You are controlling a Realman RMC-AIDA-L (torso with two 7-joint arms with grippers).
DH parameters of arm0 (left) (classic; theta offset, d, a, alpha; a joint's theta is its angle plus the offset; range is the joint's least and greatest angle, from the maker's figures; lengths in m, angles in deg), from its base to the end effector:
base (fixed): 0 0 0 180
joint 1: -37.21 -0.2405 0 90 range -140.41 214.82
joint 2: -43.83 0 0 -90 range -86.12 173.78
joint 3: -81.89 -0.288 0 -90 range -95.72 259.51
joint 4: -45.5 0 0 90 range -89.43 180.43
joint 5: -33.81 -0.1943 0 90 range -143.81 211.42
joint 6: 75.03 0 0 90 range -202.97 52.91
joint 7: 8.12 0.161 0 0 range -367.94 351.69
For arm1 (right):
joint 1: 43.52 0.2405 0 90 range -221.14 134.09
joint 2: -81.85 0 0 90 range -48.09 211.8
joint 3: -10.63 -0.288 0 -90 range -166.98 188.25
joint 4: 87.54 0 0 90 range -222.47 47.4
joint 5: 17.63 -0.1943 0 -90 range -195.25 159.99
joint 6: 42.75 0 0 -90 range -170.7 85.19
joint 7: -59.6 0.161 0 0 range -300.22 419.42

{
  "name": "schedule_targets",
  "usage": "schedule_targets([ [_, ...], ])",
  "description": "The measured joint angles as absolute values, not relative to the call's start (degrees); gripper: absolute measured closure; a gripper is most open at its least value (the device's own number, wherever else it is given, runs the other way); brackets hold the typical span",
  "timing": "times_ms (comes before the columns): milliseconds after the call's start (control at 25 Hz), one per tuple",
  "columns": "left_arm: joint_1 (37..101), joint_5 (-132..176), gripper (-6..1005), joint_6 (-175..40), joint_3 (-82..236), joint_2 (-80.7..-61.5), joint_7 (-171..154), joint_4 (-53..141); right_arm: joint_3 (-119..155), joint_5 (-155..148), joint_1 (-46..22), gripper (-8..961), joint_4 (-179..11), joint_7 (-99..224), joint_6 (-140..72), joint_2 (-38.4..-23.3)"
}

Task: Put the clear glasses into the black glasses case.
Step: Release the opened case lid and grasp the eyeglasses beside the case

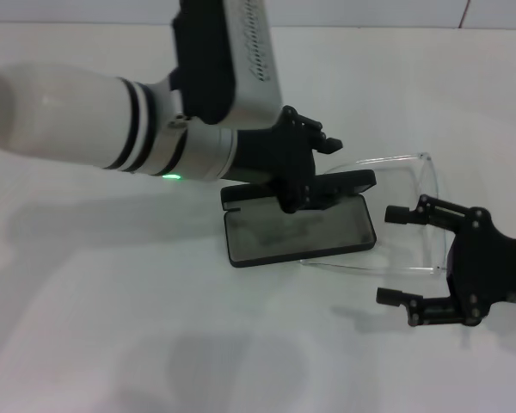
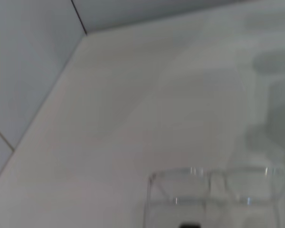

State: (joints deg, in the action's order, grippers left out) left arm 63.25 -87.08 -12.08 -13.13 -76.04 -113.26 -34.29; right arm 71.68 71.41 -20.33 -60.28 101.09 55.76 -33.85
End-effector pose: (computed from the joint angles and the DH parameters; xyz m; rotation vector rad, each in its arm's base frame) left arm -0.1484 0.3380 -0.0879 -2.8333 0.1258 -0.0862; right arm 0.2650 0.2739 -0.0400 -2.7252 -0.1194 0.9885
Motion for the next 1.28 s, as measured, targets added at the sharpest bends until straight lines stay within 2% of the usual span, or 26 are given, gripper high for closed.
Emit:
schedule_targets([
  [120,59.36,-77.6,484,-11.92,-11.13,-76.0,-107.6,-34.99,71.49,71.0,-20.79,81,-57.35,102.48,55.8,-33.69],
  [440,47.94,-56.18,484,-8.98,-6.42,-75.82,-91.36,-32.39,67.13,78.43,-24.21,83,-32.14,127.33,50.18,-33.42],
  [600,47.27,-54.57,484,-7.46,-5.28,-75.84,-89.56,-28.69,68.73,91.42,-24.06,86,-15.57,133.28,52.89,-33.54],
  [720,47.78,-53.67,484,-6.14,-4.42,-75.81,-89.4,-25.97,70.43,100.31,-21.59,90,-6.25,134.01,57.14,-33.5],
  [1040,47.84,-49.18,484,-2.99,-1.52,-75.73,-87.24,-21.0,72.46,116.46,-12.03,100,0.11,137.04,61.24,-33.56],
  [1280,47.88,-48.19,484,-0.43,2.2,-75.79,-87.64,-18.42,80.23,125.12,-7.7,107,0.43,140.65,60.05,-33.69],
])
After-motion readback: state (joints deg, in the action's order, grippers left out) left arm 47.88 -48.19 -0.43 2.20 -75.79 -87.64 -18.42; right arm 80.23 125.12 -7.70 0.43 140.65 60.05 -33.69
